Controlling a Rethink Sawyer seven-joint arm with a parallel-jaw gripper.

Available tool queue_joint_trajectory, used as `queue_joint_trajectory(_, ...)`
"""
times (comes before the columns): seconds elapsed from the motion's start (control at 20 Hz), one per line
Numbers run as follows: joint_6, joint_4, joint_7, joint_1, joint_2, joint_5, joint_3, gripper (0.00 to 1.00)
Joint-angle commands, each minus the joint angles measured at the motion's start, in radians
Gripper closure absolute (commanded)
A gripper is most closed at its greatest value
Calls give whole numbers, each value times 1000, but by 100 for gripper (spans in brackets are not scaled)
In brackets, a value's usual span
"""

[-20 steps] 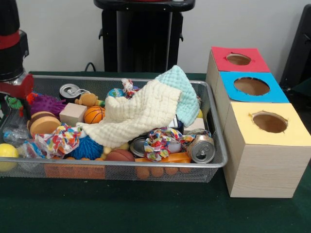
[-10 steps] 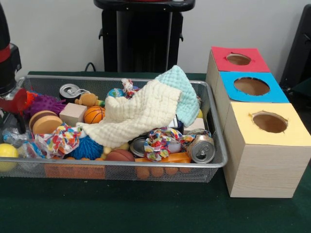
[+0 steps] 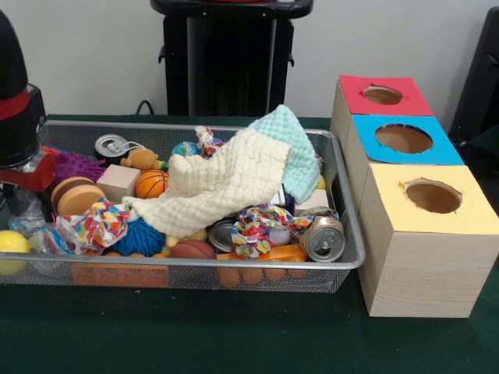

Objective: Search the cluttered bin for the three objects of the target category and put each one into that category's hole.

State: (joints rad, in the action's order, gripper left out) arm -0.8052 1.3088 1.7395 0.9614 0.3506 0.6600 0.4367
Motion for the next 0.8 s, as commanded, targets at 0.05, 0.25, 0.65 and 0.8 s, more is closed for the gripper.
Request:
queue_joint_trajectory(0.05,75,-5,-273,28,-107,71,57,0)
queue_joint_trajectory(0.25,100,4,-258,26,-101,93,51,0)
queue_joint_trajectory(0.65,152,10,-221,22,-104,117,41,0)
queue_joint_trajectory(0.8,173,16,-208,18,-103,128,35,0)
